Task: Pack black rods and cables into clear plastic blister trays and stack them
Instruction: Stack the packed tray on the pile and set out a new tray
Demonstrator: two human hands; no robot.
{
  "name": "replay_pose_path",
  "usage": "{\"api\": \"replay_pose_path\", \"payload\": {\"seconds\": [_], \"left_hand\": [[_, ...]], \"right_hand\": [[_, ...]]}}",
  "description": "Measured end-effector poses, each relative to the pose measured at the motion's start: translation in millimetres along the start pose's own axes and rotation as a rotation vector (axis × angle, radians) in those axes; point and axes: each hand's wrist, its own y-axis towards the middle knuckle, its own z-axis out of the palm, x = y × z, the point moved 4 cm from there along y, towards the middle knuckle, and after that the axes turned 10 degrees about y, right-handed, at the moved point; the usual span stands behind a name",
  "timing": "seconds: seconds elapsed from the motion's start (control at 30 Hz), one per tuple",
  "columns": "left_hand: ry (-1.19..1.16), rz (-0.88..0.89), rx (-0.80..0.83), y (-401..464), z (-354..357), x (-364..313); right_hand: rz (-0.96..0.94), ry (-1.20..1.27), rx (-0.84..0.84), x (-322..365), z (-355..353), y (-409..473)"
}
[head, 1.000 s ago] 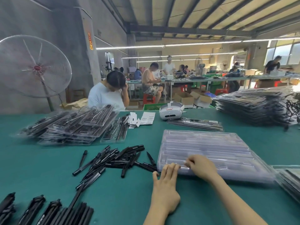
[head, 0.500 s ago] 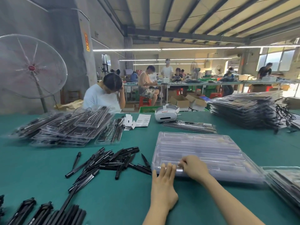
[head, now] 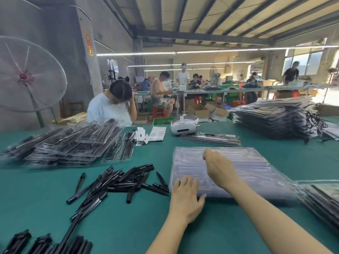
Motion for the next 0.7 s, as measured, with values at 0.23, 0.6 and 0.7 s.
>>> {"api": "replay_pose_path", "payload": {"seconds": [0.23,0.6,0.7], "left_hand": [[0.085,0.121,0.279,45,9,21],[0.093,0.072,0.339,47,11,23],[-0.035,-0.01,0.288,51,19,5]], "right_hand": [[-0.37,-0.039,0.368,-28,13,-27],[-0.02,0.049,0.226,-13,21,-14],[-0.023,0.041,0.222,0,31,-5]]}}
